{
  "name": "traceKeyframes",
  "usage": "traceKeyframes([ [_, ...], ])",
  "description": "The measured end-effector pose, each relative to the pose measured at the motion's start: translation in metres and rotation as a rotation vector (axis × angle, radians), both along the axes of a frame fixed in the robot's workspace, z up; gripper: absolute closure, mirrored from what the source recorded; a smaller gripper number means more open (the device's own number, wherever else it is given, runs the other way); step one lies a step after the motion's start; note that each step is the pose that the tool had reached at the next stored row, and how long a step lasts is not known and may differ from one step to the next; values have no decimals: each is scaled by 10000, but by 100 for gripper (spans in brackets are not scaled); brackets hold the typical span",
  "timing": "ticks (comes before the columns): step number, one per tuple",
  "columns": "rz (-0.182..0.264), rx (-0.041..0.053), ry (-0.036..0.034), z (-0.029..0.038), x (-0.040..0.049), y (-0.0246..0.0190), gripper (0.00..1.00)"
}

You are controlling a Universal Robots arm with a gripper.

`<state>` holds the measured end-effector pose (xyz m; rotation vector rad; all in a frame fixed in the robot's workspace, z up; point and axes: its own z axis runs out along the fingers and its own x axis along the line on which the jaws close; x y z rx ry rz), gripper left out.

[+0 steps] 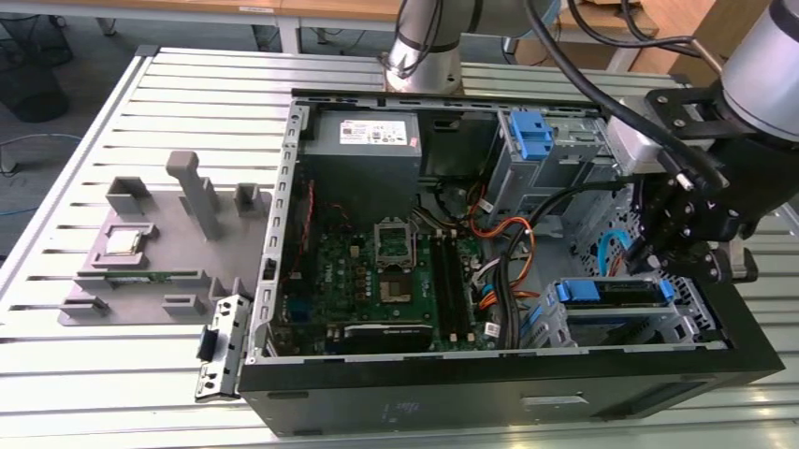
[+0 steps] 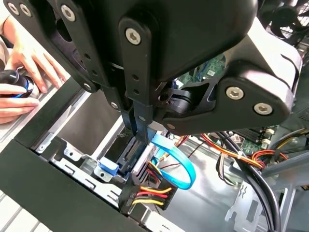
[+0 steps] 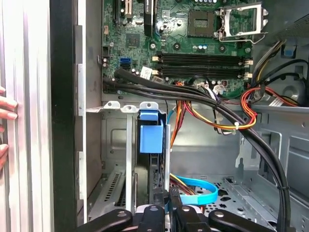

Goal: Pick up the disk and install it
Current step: 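Insert the first disk wire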

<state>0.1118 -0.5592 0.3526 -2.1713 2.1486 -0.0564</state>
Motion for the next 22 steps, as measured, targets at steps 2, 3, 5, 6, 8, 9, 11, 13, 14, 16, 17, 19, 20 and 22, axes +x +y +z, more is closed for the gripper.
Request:
traceKeyframes([
  [2, 0, 0, -56, -18, -27, -7, 84],
  [3, 0, 0, -82, -28, -40, -10, 84],
  [5, 2, 1, -133, -46, -63, -16, 84],
  [6, 4, 0, -159, -55, -71, -19, 84],
  [8, 14, 0, -217, -72, -80, -25, 84],
  [9, 21, 0, -252, -80, -85, -28, 84],
  [11, 31, 2, -317, -94, -95, -34, 84],
  [13, 41, 3, -390, -107, -109, -43, 84],
  [14, 46, 7, -427, -114, -117, -47, 84],
  [16, 56, 9, -473, -120, -132, -49, 84],
  [17, 59, 8, -477, -120, -133, -50, 84],
  [19, 60, 8, -478, -120, -133, -50, 84],
  [20, 59, 11, -496, -129, -136, -50, 84],
  [22, 60, 10, -558, -146, -139, -50, 84],
])
